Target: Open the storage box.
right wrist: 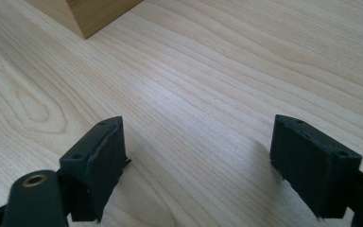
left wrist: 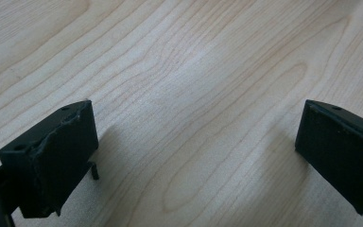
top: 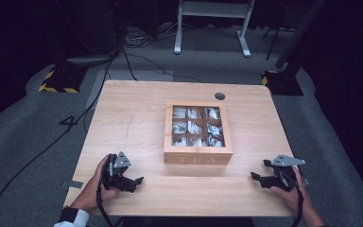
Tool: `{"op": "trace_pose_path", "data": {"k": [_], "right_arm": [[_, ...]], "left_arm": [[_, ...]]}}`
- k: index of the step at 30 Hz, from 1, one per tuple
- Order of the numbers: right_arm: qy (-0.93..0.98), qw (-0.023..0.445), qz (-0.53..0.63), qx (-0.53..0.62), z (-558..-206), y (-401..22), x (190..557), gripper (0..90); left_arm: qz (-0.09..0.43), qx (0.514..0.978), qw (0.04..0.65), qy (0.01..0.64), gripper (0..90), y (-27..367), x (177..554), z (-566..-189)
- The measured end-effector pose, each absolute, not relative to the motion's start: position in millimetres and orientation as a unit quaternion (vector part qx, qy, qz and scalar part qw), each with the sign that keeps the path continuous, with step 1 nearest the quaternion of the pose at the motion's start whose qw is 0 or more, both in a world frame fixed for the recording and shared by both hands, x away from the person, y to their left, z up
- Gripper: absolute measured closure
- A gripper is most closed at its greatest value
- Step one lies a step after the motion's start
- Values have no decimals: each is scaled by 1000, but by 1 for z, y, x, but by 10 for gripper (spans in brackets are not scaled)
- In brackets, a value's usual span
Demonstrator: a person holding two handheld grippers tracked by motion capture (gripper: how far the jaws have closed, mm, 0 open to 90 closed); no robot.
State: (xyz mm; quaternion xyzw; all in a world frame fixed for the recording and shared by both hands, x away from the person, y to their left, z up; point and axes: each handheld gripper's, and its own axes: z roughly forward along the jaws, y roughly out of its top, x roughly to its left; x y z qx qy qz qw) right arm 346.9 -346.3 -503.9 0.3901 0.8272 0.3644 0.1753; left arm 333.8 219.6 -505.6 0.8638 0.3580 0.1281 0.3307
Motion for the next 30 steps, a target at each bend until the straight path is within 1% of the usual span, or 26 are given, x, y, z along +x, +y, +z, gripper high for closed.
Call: {"op": "trace_pose_path", "data": {"k": [4,5,8,9,11,14,20,30], "right_arm": [[829,174,362,389,-504,-346,348,186],[831,172,356,391,-503,-346,350,159],[833,171,354,389,-502,-345,351,161],[832,172,357,388,-501,-343,352,218],[833,166,365,382,-499,-341,353,221],[834,170,377,366,-488,-334,353,237],[847,187,379,323,-465,-310,359,268],[851,173,394,300,-452,-283,368,286]], "left_arm": [[123,868,331,349,4,222,334,-505],[122,869,331,346,4,223,334,-505],[123,869,331,347,4,226,333,-505],[124,867,332,349,5,228,332,-506],[125,867,332,349,5,229,332,-506],[125,866,332,352,6,230,331,-506],[126,865,332,355,7,232,330,-506],[126,865,332,354,6,232,330,-506]]}}
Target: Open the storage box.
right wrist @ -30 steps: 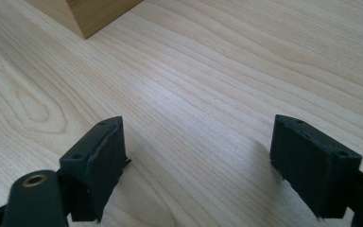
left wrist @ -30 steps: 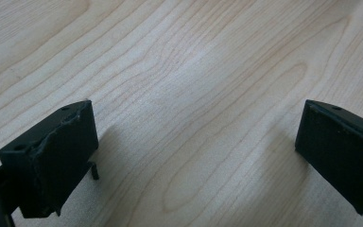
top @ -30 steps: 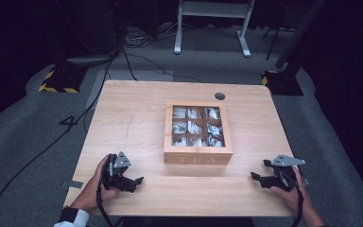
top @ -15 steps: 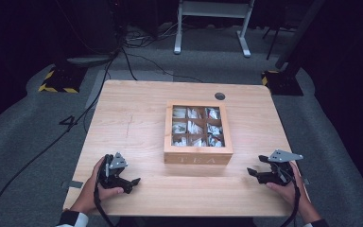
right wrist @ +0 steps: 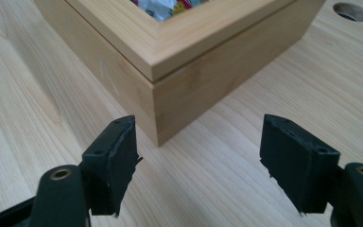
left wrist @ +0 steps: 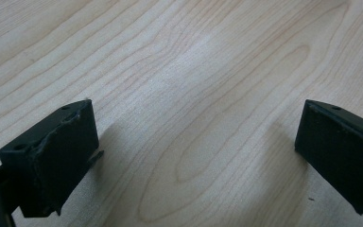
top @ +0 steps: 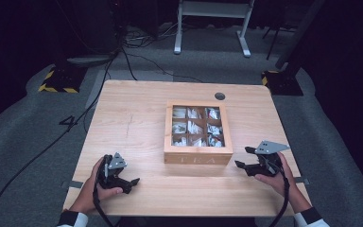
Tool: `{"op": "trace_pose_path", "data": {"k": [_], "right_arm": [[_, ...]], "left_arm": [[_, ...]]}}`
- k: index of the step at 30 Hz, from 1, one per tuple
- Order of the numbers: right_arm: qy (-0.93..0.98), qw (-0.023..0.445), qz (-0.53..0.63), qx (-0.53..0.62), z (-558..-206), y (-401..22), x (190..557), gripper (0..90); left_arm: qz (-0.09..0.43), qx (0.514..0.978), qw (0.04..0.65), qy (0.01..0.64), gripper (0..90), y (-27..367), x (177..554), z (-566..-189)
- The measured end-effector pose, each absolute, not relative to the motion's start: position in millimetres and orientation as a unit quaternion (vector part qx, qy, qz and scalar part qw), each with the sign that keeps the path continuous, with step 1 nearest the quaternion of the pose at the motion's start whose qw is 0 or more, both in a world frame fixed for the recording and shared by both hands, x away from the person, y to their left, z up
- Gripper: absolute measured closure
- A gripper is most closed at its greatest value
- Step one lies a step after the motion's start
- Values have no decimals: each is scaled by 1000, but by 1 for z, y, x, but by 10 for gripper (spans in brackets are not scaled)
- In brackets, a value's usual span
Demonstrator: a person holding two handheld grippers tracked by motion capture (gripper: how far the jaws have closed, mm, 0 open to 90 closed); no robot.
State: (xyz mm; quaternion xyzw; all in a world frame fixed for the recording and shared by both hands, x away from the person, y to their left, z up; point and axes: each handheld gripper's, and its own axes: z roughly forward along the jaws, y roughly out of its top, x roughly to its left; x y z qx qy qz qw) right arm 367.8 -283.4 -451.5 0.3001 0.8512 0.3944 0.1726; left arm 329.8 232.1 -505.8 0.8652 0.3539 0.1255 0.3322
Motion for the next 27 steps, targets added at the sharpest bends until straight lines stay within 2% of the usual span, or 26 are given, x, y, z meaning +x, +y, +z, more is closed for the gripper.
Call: {"op": "trace_pose_path", "data": {"k": [15,27], "right_arm": [[853,173,397,291,-447,-254,382,322],[855,160,404,284,-449,-243,387,305]], "left_arm": [[125,865,333,353,6,232,330,-506],[125,866,332,353,6,232,330,-506]]}}
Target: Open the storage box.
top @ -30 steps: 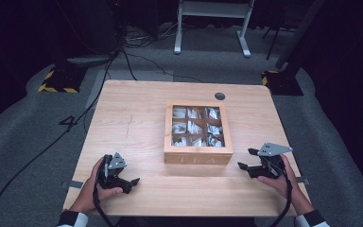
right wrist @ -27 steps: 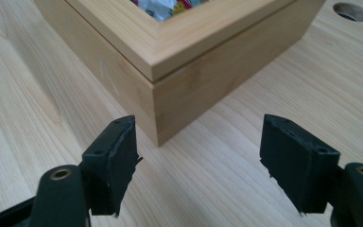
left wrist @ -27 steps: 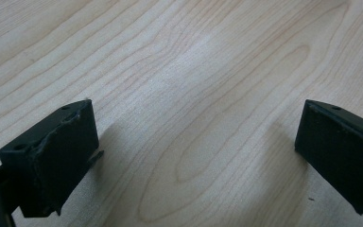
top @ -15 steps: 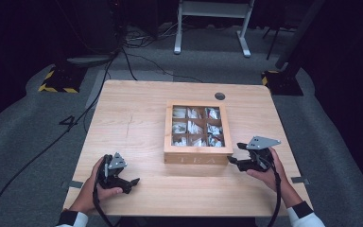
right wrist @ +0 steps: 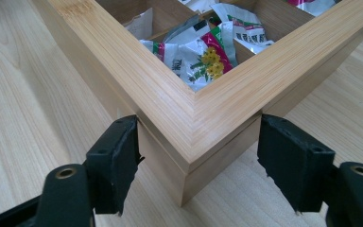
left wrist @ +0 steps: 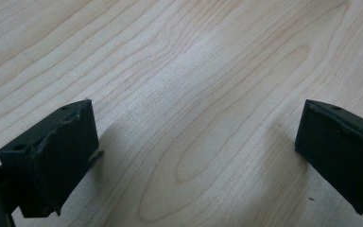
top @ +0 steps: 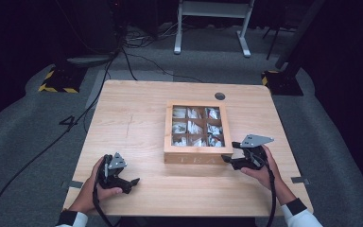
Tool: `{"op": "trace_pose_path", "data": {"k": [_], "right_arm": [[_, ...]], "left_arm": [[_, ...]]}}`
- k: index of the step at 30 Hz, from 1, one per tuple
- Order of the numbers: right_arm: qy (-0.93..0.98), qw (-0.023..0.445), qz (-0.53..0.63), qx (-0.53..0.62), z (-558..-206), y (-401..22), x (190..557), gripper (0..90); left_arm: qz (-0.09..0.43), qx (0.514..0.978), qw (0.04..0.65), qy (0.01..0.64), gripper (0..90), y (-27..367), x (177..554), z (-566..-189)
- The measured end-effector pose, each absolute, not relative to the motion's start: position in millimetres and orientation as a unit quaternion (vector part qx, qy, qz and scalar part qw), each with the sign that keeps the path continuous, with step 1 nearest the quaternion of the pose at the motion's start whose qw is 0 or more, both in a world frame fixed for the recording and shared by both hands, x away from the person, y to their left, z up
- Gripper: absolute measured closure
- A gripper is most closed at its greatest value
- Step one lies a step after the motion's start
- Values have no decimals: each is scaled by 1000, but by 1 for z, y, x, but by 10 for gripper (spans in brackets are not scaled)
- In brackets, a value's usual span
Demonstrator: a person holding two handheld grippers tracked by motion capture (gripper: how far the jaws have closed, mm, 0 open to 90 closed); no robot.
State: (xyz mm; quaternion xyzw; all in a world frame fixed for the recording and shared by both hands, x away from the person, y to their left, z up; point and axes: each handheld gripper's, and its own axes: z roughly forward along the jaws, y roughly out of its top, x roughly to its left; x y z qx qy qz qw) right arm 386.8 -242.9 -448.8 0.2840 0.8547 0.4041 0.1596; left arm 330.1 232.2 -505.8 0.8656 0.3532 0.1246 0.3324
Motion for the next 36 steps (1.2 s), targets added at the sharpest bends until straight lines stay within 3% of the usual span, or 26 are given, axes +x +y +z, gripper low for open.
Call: {"op": "trace_pose_path", "data": {"k": [36], "right_arm": [[829,189,445,281,-427,-246,385,297]], "left_arm": [[124,866,332,354,6,232,330,-506]]}}
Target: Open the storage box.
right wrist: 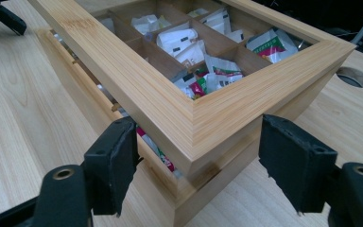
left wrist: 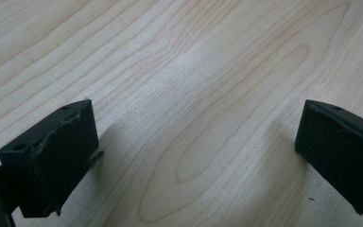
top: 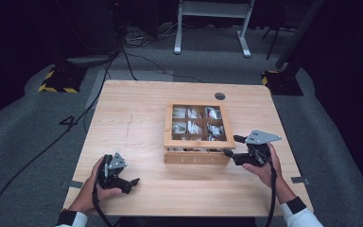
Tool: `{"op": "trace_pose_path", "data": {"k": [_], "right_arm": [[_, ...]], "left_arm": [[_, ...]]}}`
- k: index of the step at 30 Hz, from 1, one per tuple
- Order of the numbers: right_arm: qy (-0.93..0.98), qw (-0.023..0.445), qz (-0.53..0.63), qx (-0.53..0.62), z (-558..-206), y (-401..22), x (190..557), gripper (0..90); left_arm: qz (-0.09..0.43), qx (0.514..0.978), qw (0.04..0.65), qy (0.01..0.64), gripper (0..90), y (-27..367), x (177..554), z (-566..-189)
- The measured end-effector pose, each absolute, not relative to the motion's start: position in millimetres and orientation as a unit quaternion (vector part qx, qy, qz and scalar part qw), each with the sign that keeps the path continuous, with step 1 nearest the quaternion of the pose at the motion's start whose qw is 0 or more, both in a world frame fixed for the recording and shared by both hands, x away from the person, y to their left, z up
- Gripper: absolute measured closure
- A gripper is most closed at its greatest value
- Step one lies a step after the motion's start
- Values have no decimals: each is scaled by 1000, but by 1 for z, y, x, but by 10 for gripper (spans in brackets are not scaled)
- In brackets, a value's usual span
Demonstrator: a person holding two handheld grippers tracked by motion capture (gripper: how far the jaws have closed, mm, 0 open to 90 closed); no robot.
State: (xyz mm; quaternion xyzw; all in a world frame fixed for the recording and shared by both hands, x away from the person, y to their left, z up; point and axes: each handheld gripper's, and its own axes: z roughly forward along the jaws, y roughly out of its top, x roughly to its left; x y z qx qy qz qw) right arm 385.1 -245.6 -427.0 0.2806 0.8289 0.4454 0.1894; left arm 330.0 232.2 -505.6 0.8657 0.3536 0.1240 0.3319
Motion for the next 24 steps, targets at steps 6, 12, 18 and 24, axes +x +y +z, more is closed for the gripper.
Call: {"op": "trace_pose_path", "data": {"k": [6,12,18,24], "right_arm": [[826,191,451,281,-422,-246,387,292],[823,193,454,283,-419,-245,388,287],[819,193,461,283,-413,-245,390,286],[816,196,466,282,-406,-245,392,285]], "left_arm": [[125,865,332,354,6,232,330,-506],[134,856,331,373,103,228,331,-502],[139,855,341,364,166,228,333,-493],[170,849,366,342,168,218,340,-473]]}}
